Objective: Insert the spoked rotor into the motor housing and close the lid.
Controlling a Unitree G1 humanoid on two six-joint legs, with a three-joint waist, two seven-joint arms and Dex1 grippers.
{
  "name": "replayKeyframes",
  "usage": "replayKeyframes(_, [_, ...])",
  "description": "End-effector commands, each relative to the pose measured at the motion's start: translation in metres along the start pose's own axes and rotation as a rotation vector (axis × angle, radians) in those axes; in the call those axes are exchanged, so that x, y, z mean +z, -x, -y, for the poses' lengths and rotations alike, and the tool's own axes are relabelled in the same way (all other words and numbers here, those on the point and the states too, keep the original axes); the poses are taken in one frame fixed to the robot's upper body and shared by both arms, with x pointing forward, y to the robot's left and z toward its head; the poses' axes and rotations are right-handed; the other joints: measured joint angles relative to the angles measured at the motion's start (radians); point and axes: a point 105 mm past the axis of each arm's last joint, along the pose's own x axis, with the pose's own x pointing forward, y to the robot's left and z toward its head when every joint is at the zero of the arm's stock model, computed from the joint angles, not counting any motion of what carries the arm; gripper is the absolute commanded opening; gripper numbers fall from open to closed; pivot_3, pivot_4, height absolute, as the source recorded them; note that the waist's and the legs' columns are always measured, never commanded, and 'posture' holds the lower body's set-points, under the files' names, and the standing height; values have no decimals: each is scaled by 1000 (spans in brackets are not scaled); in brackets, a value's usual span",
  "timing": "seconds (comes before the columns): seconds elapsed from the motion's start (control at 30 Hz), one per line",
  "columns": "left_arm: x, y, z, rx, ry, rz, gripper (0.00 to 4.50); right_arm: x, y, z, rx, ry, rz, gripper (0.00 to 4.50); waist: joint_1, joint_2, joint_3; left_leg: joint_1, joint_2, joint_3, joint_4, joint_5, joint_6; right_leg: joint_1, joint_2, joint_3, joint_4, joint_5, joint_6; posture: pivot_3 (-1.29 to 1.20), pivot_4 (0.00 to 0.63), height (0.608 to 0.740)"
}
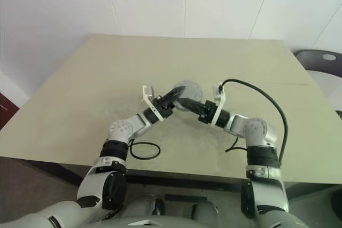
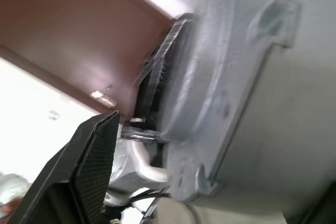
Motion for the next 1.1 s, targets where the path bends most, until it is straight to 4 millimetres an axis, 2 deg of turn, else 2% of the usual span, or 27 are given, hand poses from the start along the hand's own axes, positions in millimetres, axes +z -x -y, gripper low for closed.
replayKeyframes(0.03, [12,-14,18,-96,7,117,2268,19,4,-7,11,58,56,4079,-1,0,0,0,0,0,0,0,0,0,0,0,0,0,0,0,0,740])
replayKeyframes(0.27, [67,4,14,-41,-33,410,2268,13,2,-4,-1,62,39,4079,-6,0,0,0,0,0,-1,0,0,-1,0,0,0,0,0,0,0,740])
replayKeyframes(0.4, [105,31,-1,109,-120,619,2268,12,1,-5,2,64,37,4079,-2,0,0,0,0,0,0,0,0,0,0,0,0,0,0,0,0,740])
replayKeyframes(0.53, [126,55,-12,219,-189,745,2268,13,1,-3,-3,66,38,4079,2,0,0,0,0,0,0,0,0,0,0,0,0,0,0,0,0,740])
replayKeyframes(0.6, [131,66,-20,285,-223,775,2268,13,0,-3,-5,69,34,4079,2,0,0,0,0,0,-1,0,0,0,0,0,-1,0,0,0,0,740])
replayKeyframes(0.77, [135,75,-28,335,-235,806,2209,11,-2,-2,-8,74,28,4102,-2,0,0,0,0,1,-1,1,1,0,0,0,0,0,0,0,0,740])
replayKeyframes(1.1, [155,100,-27,398,-269,935,2148,8,0,0,-22,80,20,4112,-13,0,0,0,0,1,0,1,2,0,1,0,1,0,1,0,0,740])
